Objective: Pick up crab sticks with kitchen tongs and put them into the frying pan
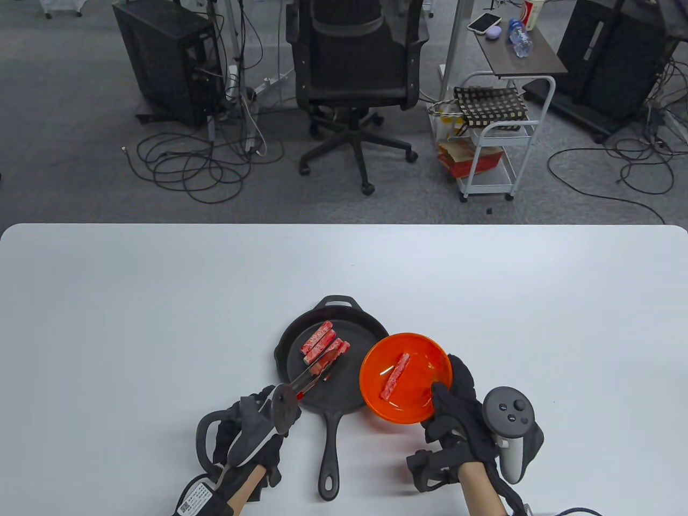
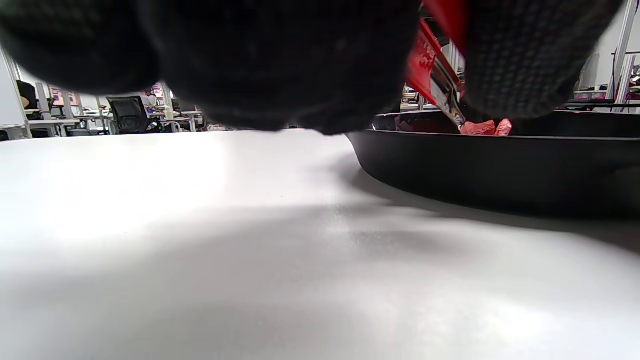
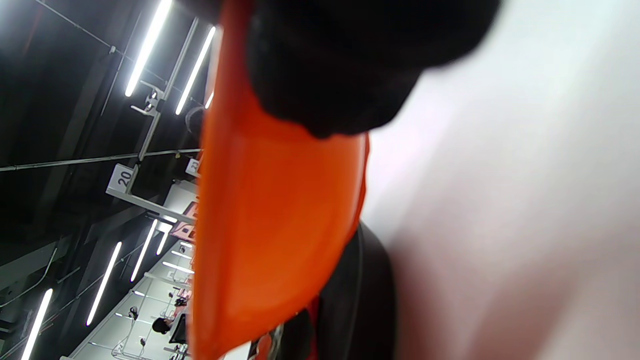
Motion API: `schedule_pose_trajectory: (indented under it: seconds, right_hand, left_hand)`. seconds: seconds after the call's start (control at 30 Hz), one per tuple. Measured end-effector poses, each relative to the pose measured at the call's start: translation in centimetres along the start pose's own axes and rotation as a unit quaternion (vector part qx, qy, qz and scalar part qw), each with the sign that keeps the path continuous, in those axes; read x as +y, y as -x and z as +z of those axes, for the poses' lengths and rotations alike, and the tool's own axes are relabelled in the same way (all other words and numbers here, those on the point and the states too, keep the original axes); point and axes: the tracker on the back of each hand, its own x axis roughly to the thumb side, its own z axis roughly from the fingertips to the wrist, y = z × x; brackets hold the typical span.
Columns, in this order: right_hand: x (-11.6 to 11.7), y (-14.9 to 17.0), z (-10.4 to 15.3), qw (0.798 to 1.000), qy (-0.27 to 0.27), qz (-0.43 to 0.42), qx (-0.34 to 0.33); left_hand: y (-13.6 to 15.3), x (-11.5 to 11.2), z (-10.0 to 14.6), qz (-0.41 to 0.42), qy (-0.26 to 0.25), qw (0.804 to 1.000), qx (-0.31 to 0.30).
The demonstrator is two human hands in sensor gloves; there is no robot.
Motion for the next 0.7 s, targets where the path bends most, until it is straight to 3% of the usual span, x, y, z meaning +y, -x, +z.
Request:
schedule_pose_trajectory:
  seconds: [0.7]
  right_hand:
    - [-0.04, -0.01, 0.01, 1.000, 0.001, -0.003, 0.000]
  left_hand:
    - [-0.50, -0.14, 0.21, -0.007, 0.012, 1.000, 0.000]
